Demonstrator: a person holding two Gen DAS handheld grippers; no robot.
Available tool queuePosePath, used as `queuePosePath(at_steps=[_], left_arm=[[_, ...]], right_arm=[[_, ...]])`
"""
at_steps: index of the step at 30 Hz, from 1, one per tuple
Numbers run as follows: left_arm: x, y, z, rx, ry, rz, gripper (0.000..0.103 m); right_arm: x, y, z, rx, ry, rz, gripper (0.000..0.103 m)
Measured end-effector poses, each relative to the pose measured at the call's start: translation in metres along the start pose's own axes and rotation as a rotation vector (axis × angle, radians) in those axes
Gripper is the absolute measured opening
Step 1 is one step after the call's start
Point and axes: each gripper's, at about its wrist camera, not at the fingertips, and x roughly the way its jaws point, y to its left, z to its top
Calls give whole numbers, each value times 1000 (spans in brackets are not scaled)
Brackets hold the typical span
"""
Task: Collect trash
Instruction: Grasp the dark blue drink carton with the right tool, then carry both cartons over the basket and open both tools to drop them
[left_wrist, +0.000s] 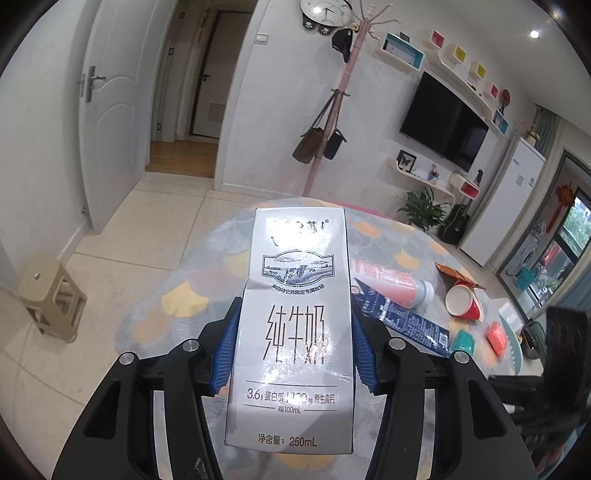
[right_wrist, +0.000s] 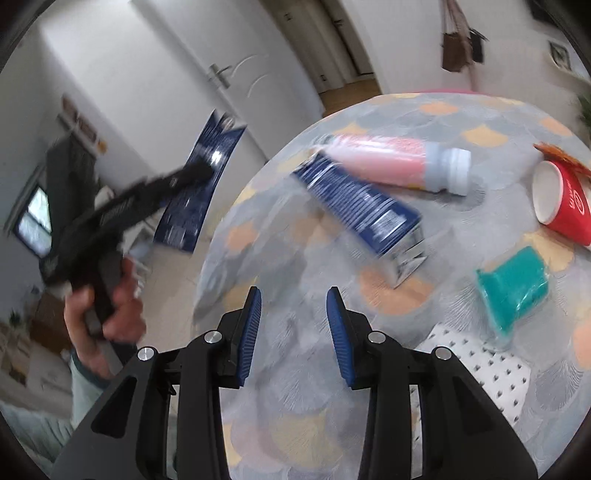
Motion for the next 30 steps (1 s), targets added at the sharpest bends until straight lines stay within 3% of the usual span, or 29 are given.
queuePosePath(at_steps=[2, 5, 6, 15, 19, 21, 23, 30], left_arm=[[-1, 4, 1, -5, -2, -2, 51], [0, 4, 0, -9, 1, -1, 51], [1, 4, 0, -9, 1, -4, 51], [4, -1, 1, 9, 8, -10, 51], [8, -2, 1, 14, 17, -12, 51], [10, -3, 0, 18, 21, -14, 51], [12, -5, -1, 21, 26, -15, 51], [10, -9, -1, 26, 26, -25, 51]], right_arm=[[-7, 6, 3, -43, -38, -75, 35], [-11, 14, 19, -115, -84, -217, 59], [-8, 16, 26, -139, -90, -246, 62], [45, 7, 67, -225, 8, -323, 63], [64, -2, 67, -216, 59, -337, 59], [69, -4, 65, -210, 84, -317, 45], [72, -5, 63, -200, 101, -295, 41], [62, -1, 49, -116, 90, -248, 33]])
